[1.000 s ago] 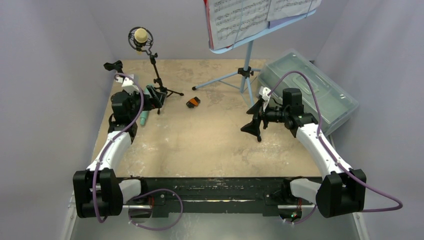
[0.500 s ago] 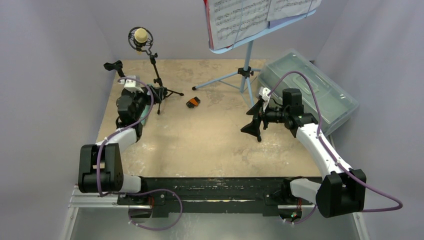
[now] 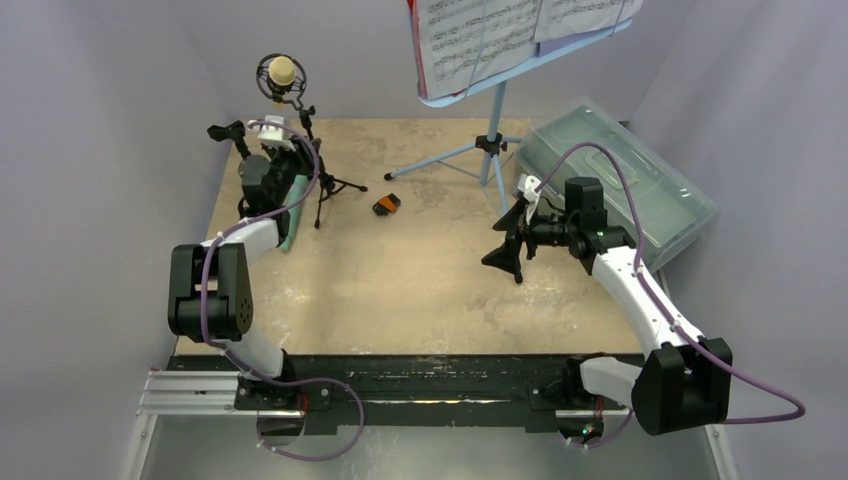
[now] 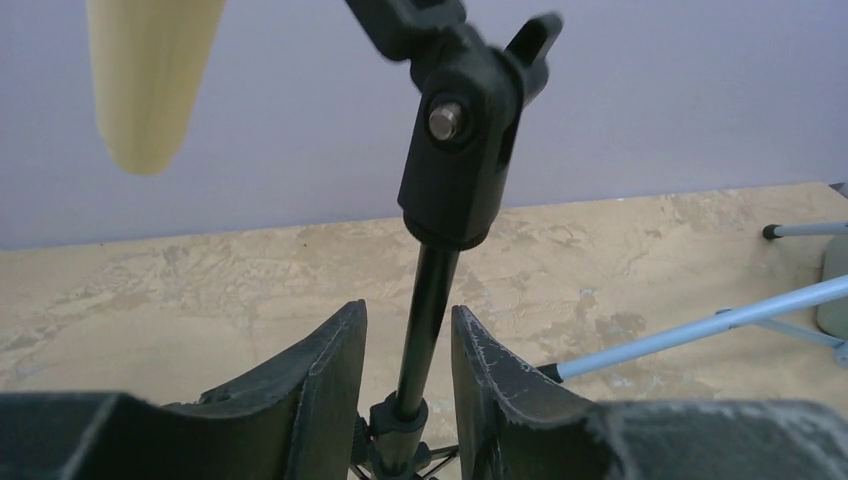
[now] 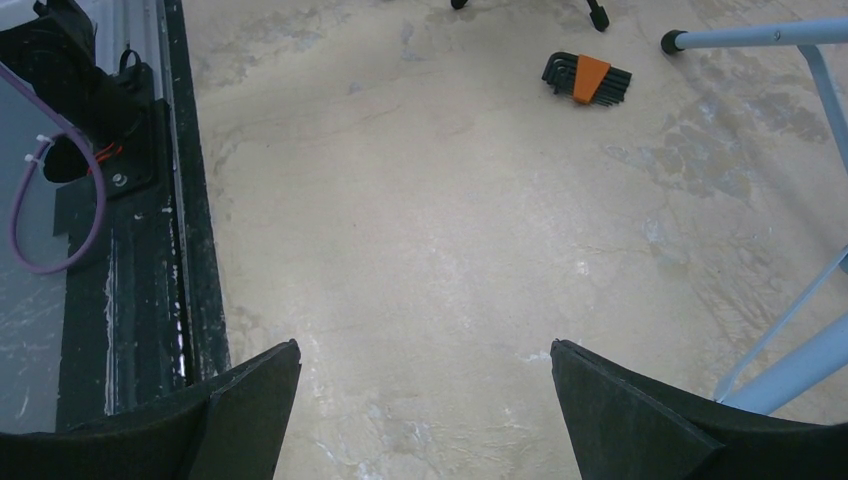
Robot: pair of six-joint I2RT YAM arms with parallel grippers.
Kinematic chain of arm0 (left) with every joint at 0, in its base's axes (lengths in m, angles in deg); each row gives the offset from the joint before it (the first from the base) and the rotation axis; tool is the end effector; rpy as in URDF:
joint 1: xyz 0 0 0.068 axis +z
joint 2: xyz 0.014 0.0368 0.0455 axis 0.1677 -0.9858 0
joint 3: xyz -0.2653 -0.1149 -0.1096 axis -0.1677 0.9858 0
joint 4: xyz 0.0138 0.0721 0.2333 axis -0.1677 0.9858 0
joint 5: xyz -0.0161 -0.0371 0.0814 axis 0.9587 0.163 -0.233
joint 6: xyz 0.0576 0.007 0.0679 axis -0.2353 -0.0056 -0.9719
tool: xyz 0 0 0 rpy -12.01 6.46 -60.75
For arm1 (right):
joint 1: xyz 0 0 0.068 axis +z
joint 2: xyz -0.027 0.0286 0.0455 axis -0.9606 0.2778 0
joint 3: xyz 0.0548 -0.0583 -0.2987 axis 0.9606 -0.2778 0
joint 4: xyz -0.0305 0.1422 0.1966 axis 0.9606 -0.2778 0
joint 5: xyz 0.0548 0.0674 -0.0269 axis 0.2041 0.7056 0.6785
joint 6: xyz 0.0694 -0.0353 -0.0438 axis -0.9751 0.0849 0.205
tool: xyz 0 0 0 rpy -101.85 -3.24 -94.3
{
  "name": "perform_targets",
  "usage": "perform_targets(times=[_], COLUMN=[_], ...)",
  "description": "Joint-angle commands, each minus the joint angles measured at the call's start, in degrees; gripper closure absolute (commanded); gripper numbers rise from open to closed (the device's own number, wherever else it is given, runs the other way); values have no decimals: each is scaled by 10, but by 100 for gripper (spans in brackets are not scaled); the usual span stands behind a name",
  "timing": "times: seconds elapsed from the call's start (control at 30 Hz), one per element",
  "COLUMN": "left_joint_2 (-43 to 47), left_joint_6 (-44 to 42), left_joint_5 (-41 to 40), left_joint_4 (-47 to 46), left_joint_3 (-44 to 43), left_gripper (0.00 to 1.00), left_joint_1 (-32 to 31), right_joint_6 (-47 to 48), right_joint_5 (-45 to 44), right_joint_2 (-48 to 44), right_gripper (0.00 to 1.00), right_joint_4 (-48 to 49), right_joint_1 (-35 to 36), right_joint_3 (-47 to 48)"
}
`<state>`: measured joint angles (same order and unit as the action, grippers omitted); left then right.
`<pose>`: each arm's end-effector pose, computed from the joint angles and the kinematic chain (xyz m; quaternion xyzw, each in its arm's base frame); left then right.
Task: Pack up the instrument practice props
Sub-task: Pick up the microphone stand with the microphone from the center of the board.
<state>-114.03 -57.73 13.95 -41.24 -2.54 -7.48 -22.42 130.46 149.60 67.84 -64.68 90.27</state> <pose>0.3921 -0.0069 0.3216 0.0220 0.6685 -0.1536 0.7273 0.2167 0.1024 0.3081 -0.4281 0.6991 0.3724 0.4351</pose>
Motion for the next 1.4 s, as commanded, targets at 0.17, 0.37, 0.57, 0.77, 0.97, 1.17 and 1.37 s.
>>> perform_targets(times=[0.17,0.37,0.57,0.77,0.97,1.17,1.37], left_joint_2=[-47,-17,80,191,278,366,450], left_joint_6=[-38,-62,-84,-49,-7,19,37], left_joint_5=[63,76,65,58,76,116,136], left_joint_4=[-88,-83,-61,-5,90,187,233], left_joint_3=[-39,-34,3,34,60,79,115], left_gripper=[73,100,100,100,100,100,100], left_joint_1=[-9,-12,-16,-24,-49,-66,-116], right_joint_6=[18,23,27,28,29,31,34], right_joint_5=[13,11,13,17,18,16,14], right_joint_2=[1,1,3,1,0,0,4], right_gripper=[1,1,1,1,1,1,1], right_joint_4=[-5,-10,-14,-16,-16,-17,-18], right_joint_1=[-3,-3,-4,-3,-4,-3,-4], right_joint_3=[23,25,27,27,27,26,27])
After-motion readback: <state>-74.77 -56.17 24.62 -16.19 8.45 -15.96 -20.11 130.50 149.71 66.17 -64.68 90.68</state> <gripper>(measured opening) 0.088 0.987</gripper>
